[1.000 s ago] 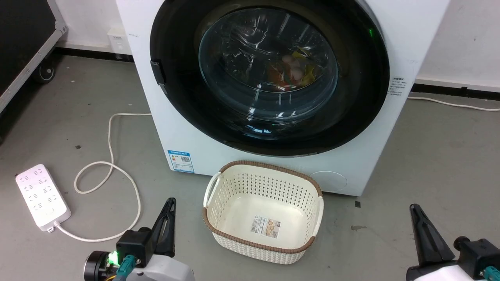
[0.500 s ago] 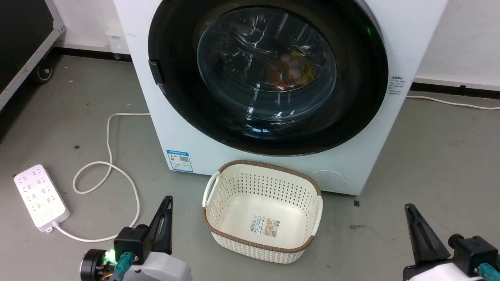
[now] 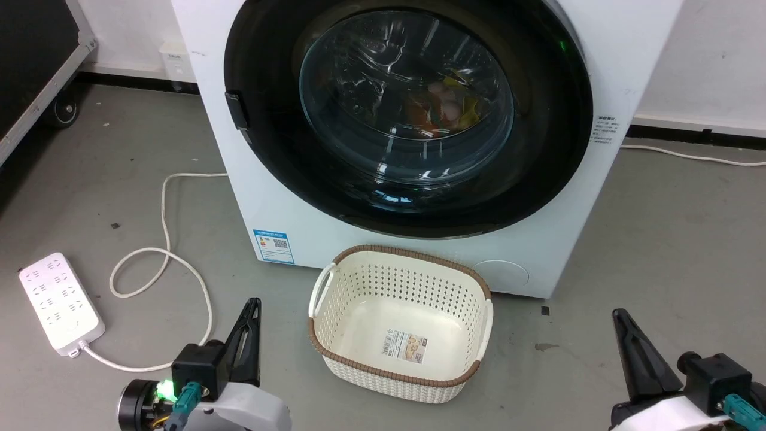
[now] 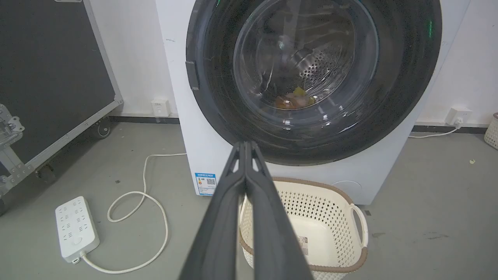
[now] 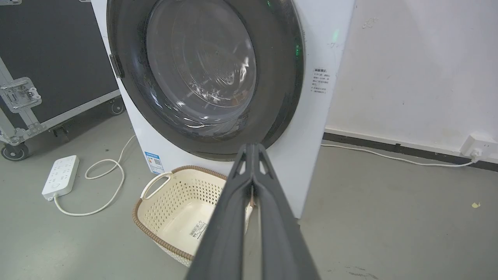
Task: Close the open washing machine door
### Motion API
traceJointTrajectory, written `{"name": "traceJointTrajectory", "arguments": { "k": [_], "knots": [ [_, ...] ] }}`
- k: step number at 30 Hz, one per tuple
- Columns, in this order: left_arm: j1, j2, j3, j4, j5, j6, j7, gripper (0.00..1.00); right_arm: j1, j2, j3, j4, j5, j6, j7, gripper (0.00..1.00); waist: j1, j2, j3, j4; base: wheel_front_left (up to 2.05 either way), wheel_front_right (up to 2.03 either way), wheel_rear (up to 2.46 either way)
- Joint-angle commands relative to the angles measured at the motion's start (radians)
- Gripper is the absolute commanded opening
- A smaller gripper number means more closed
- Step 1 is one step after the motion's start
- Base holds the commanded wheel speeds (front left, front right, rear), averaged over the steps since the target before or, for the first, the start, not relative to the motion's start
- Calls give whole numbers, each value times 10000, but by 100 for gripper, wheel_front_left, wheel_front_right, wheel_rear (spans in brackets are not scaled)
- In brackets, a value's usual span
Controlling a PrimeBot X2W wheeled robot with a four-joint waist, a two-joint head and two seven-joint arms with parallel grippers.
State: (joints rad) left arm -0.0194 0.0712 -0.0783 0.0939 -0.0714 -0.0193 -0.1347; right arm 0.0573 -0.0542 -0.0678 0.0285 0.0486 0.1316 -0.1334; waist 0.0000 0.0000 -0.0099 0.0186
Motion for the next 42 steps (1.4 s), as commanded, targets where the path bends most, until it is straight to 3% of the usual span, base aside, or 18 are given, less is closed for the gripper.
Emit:
{"name": "traceJointTrajectory", "arguments": {
  "k": [1,42],
  "knots": [
    [95,-36,53,-53,71,63,45,0,-150,19,29,-65,-75,-5,26,0,0,0,1,-1,0,0,0],
    [159,-148,522,-622,484,146,882,0,-422,32,446,-206,-339,-8,866,0,0,0,64,-120,0,0,0]
  ]
}}
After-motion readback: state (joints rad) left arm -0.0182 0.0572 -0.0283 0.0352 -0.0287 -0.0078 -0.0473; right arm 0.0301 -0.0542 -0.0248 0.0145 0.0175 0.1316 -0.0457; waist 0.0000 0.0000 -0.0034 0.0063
